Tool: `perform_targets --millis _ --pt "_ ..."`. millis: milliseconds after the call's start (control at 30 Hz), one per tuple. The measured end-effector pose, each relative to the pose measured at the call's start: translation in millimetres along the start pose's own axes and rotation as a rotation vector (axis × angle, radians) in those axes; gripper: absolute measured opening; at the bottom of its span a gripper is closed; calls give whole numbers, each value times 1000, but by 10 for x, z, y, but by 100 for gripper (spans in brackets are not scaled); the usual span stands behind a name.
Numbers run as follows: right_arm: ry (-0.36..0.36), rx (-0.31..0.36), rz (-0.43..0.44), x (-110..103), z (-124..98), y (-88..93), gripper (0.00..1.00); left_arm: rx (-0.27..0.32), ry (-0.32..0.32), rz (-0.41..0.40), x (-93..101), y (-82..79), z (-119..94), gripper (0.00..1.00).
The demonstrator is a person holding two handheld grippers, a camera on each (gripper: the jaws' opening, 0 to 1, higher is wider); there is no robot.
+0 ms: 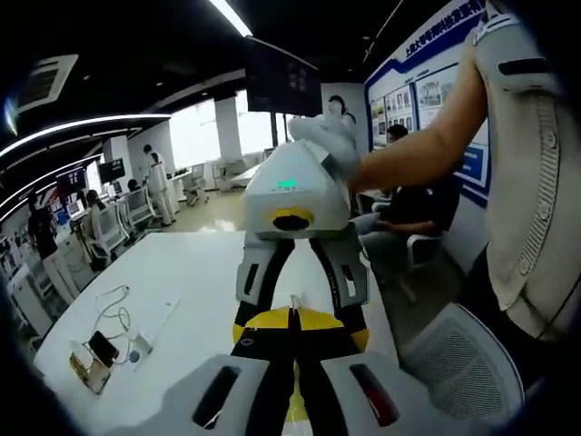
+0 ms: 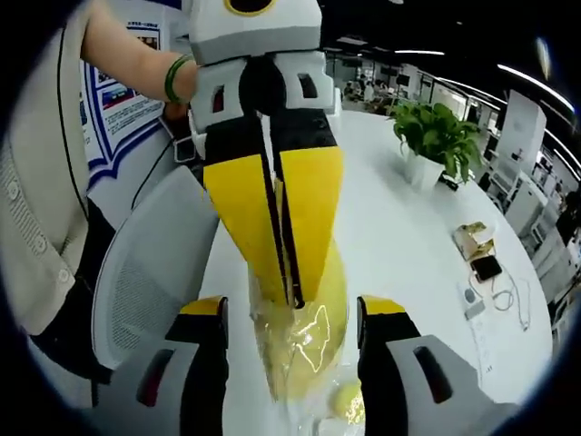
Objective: Compare the silicone blocks by pressing each to a similar depth, holding the contact briefly, and releasing to observe deformation and rebound differences across the visible hardness samples.
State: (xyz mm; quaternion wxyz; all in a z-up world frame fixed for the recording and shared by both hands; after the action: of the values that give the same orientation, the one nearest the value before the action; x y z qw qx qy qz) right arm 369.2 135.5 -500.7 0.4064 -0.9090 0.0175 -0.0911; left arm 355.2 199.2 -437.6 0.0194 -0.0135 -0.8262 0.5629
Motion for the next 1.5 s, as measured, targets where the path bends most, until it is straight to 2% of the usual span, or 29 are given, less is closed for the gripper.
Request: perform_targets --millis 133,233,400,467,1000,1267,1500 --pt "-24 -13 -6 6 41 -14 44 8 5 20 -45 -15 -31 0" --pt "-26 -19 -10 8 40 -16 38 -1 8 24 -8 -31 5 0" --pt "-40 -35 3 4 45 -7 38 -19 4 24 7 2 -3 0" --pt "-35 -37 -14 11 41 -5 33 -19 6 22 22 4 -8 0" --pt "-29 -42 -70 -52 90 -42 24 -55 -3 34 120 21 -48 0" --pt "-26 -33 -72 -71 85 -73 20 -71 -10 49 143 -1 -70 0" --pt "-49 -70 -61 -111 66 -33 12 -81 -1 56 157 3 -35 0"
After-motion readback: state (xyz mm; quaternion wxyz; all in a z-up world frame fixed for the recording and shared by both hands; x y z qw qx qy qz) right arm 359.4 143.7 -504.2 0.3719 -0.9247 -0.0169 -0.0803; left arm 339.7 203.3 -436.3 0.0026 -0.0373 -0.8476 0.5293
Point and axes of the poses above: the point that each gripper's makers call its tool centre point, and the gripper's own axes: z roughly forward along the fingers, x roughly to its right, y roughly out of its underside, the point moved 7 cm from there along -z, roughly backward along the fingers, and after that the axes turned 13 degrees about y, right-handed, at the moved point
